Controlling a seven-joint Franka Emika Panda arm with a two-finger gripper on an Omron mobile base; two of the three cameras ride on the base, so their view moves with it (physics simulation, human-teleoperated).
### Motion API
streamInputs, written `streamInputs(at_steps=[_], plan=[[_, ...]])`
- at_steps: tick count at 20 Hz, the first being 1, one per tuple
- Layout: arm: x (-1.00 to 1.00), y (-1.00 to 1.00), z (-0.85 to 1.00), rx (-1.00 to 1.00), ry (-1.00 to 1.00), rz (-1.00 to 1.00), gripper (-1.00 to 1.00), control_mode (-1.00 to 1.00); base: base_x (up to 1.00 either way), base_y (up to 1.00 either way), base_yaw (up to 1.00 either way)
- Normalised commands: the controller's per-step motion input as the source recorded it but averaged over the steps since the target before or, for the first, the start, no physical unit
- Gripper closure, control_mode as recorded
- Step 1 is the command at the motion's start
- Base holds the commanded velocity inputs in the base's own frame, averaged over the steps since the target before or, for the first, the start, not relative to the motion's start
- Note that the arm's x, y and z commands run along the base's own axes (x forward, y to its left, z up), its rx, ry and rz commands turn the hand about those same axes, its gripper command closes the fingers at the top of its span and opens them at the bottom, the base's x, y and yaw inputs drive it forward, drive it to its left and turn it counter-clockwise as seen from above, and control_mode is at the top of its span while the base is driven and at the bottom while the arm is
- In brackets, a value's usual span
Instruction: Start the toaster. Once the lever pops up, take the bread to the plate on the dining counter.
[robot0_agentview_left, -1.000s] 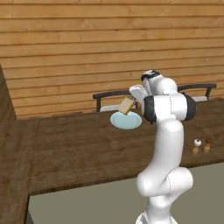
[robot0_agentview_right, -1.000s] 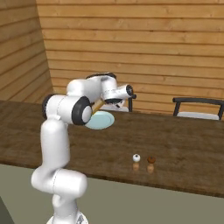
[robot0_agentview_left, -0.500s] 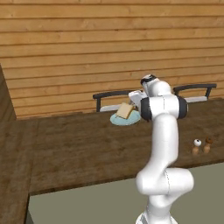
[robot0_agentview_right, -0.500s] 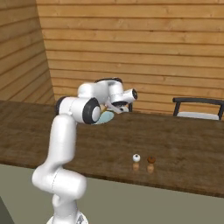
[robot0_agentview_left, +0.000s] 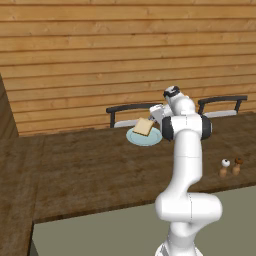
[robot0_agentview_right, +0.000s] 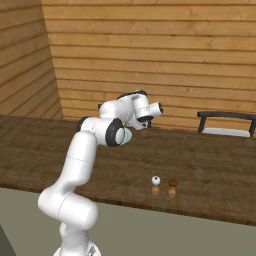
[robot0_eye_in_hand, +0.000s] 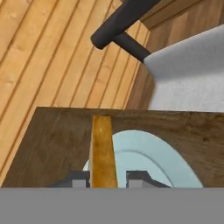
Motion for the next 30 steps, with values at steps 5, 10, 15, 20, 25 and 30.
streamInputs(at_steps=[5,10,15,20,25,30], plan=[[-0.36,-0.20,-0.02,0.16,-0.17,0.16,-1.00,-1.00,0.00,0.00,0.00],[-0.25,-0.16,-0.04,0.09,-0.18,0.12,-1.00,-1.00,0.00,0.00,0.00],[-0.02,0.02,-0.01,0.00,-0.18,0.02,-1.00,-1.00,0.00,0.00,0.00],[0.00,0.01,0.00,-0.03,-0.07,-0.13,-1.00,-1.00,0.00,0.00,0.00],[-0.05,0.15,0.00,-0.23,0.00,-0.38,-1.00,-1.00,0.00,0.00,0.00],[-0.07,0.63,0.00,-0.47,0.07,-0.45,-1.00,-1.00,0.00,0.00,0.00]])
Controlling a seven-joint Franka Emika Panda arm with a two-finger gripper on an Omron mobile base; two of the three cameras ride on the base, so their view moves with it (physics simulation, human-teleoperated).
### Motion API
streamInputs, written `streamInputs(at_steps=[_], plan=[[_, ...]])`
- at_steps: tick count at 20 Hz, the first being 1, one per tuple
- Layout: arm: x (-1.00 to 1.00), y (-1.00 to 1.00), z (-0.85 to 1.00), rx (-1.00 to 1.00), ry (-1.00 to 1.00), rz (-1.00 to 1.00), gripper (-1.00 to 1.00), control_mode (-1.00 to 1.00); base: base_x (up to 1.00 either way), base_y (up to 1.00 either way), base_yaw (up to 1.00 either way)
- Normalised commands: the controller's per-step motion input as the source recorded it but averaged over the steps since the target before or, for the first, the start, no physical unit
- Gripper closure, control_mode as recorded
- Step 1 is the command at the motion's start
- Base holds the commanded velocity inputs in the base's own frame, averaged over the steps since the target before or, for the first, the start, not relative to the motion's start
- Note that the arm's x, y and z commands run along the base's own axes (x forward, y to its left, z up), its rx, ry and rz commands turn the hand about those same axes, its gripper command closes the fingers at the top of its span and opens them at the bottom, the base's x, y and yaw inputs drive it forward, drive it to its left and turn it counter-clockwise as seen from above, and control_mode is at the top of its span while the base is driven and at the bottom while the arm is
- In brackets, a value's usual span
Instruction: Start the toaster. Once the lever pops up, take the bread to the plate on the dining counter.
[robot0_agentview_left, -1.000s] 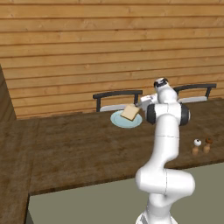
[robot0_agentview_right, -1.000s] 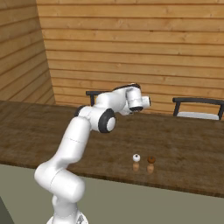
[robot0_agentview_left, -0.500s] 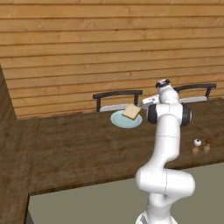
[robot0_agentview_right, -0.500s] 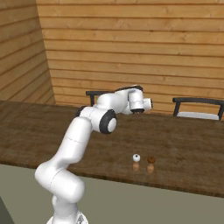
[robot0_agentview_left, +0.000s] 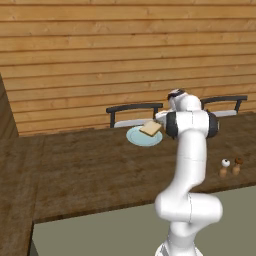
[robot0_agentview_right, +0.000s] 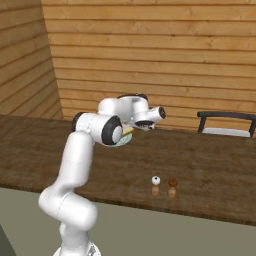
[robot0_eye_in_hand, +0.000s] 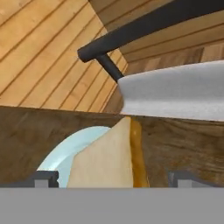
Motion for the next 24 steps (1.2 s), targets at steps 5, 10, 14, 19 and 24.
streamInputs(at_steps=[5,10,14,19,24], plan=[[-0.12,0.64,0.09,-0.50,0.11,-0.42,-1.00,-1.00,0.00,0.00,0.00],[-0.20,0.50,0.32,-0.48,0.12,-0.39,-1.00,-1.00,0.00,0.00,0.00],[-0.47,0.32,0.82,-0.40,0.08,-0.29,-1.00,-1.00,0.00,0.00,0.00],[-0.67,0.28,0.99,-0.34,0.01,-0.16,-1.00,-1.00,0.00,0.00,0.00],[-0.47,0.40,1.00,-0.12,-0.01,-0.03,-1.00,-1.00,0.00,0.00,0.00]])
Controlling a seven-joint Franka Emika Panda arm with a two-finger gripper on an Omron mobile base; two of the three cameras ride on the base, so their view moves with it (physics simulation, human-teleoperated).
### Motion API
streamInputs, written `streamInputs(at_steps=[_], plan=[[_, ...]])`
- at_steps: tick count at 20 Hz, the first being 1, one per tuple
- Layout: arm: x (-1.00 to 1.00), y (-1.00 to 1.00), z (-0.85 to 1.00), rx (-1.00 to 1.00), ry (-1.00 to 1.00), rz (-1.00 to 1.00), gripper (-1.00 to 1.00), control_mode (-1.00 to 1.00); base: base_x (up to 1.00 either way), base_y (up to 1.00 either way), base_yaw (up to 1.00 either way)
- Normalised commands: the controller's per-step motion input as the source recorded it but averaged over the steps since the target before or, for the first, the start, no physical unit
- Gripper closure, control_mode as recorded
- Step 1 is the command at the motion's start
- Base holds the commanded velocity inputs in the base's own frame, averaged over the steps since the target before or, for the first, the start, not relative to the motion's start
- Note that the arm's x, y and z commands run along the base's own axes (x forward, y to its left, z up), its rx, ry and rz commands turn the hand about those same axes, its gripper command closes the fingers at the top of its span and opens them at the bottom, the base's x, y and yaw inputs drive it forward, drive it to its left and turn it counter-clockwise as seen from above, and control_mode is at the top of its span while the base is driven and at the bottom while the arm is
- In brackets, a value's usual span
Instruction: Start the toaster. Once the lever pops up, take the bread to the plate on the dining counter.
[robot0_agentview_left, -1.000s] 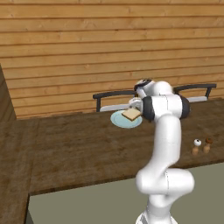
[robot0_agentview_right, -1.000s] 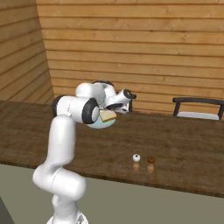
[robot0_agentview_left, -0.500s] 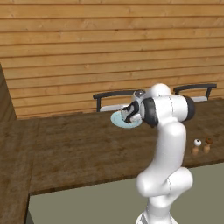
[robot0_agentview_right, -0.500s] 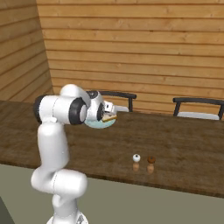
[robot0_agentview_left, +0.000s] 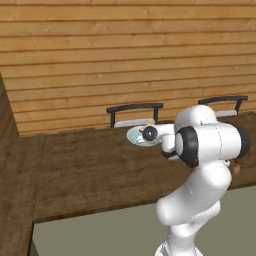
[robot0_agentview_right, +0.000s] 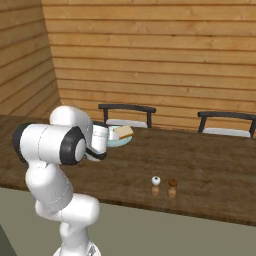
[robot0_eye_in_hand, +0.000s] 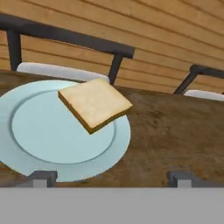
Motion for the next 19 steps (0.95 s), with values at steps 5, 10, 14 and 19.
streamInputs(at_steps=[5,10,14,19], plan=[[-0.28,0.31,1.00,0.05,-0.08,0.00,-1.00,-1.00,0.00,0.00,0.00],[-0.17,0.22,1.00,0.17,-0.15,0.00,-1.00,-1.00,0.00,0.00,0.00],[-0.24,0.16,1.00,0.21,-0.15,0.00,-1.00,-1.00,0.00,0.00,0.00],[-0.40,0.02,1.00,0.20,-0.15,0.00,-1.00,-1.00,0.00,0.00,0.00]])
